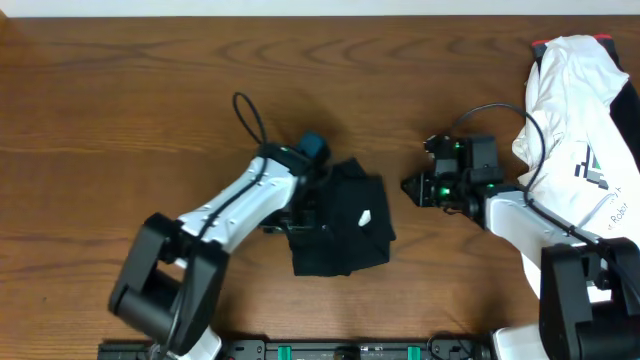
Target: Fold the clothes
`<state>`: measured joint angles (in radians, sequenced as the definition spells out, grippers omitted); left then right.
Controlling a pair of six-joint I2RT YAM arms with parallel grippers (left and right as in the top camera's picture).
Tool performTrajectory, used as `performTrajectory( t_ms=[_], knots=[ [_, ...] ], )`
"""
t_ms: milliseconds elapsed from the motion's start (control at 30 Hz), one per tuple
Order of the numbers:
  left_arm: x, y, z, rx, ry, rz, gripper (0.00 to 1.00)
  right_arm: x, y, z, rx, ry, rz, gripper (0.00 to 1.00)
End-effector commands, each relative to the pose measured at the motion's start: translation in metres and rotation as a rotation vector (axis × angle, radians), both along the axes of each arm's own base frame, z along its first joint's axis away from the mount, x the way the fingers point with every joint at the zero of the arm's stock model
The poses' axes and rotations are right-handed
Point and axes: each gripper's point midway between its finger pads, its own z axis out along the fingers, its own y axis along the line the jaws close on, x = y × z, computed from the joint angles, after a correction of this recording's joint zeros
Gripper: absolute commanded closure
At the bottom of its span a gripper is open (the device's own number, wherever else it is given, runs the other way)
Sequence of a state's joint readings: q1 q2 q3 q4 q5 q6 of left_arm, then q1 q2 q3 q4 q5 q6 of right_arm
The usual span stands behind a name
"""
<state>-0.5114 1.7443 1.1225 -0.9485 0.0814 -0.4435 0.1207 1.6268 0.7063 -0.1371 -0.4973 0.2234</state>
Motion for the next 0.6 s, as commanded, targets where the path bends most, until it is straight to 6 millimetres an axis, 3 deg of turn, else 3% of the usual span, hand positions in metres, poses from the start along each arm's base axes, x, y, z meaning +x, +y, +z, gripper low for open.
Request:
performTrajectory(
  t_ms=[0, 133, 267, 367, 467, 567],
  knots=[
    [0.021, 0.022, 0.043, -0.032, -0.16, 0.079, 0.46, 0.001, 0.013, 0.035, 0.17, -0.035, 0.052, 0.73],
    [0.036, 0.03, 0.082, -0.101, -0.317, 0.084, 0.31, -0.016, 0.041, 0.067, 0.328, -0.046, 0.17, 0.71],
    [0.041, 0.019, 0.09, -0.164, -0.356, 0.038, 0.3, -0.036, 0.061, 0.073, 0.37, -0.004, 0.244, 0.65],
    [0.043, 0.004, 0.075, -0.206, -0.334, -0.051, 0.31, -0.049, 0.078, 0.075, 0.383, 0.004, 0.316, 0.58],
    [0.046, 0.003, 0.047, -0.185, -0.3, -0.091, 0.35, -0.058, 0.093, 0.074, 0.363, -0.016, 0.383, 0.61],
    [0.051, 0.009, 0.016, -0.141, -0.26, -0.09, 0.64, -0.062, 0.103, 0.066, 0.301, -0.02, 0.396, 0.69]
  ],
)
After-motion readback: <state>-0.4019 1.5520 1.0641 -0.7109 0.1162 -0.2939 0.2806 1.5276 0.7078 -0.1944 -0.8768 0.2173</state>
